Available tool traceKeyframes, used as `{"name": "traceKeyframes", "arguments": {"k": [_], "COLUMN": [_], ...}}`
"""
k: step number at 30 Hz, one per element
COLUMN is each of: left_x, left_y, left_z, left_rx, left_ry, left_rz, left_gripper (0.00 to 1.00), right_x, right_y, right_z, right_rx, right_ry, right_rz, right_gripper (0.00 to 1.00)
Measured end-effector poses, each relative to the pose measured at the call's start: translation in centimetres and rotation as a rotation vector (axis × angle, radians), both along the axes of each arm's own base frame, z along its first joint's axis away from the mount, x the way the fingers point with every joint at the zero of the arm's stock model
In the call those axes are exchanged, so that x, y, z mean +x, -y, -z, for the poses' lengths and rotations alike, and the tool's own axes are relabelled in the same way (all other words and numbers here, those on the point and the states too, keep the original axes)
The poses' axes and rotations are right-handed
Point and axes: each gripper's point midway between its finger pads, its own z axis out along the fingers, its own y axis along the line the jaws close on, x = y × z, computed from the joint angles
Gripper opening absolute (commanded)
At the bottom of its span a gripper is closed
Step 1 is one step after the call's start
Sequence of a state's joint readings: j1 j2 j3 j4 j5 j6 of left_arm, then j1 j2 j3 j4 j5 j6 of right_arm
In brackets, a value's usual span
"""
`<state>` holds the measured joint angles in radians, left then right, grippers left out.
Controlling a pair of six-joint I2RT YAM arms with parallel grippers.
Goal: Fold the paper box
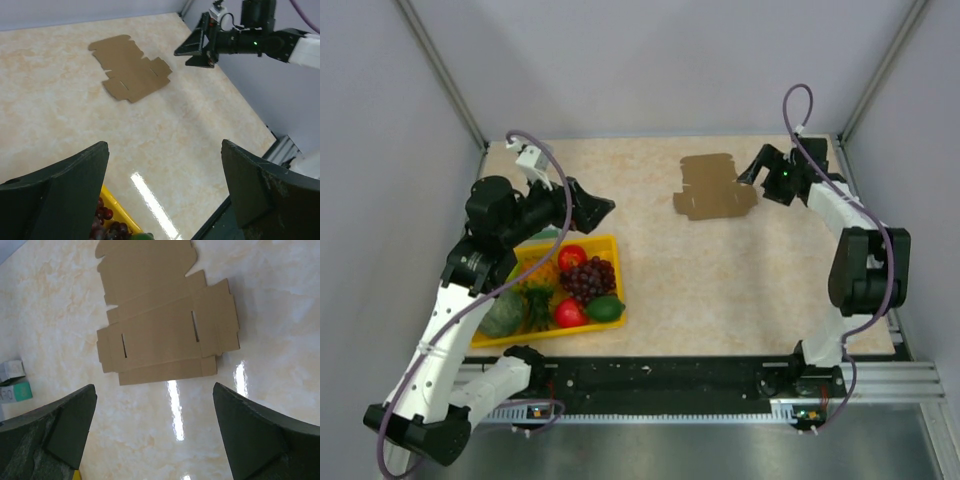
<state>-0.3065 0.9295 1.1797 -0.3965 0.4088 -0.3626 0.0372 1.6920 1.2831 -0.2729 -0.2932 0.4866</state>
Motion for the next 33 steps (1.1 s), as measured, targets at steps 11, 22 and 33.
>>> {"name": "traceKeyframes", "arguments": {"k": [11,22,33], "left_x": [-1.0,-1.7,-2.0], "left_y": [3.8,5.5,5.9], "left_z": [3.6,5.7,5.7], "left_rx": [-0.001,0.007,0.009], "left_ry": [-0.076,-0.145,-0.146], "left_rz": [0.142,0.164,0.172], "left_gripper": [0.98,0.97,0.96], "right_x": [3.5,5.6,6.6], "right_y": [2.5,6.1,-0.2], "right_z": [5.2,9.9,10.5], "right_rx": [0.22,0.278,0.382], "right_ry": [-0.134,-0.2,-0.18], "right_rz": [0.017,0.028,-0.121], "right_gripper": [0.9,0.84,0.37]}}
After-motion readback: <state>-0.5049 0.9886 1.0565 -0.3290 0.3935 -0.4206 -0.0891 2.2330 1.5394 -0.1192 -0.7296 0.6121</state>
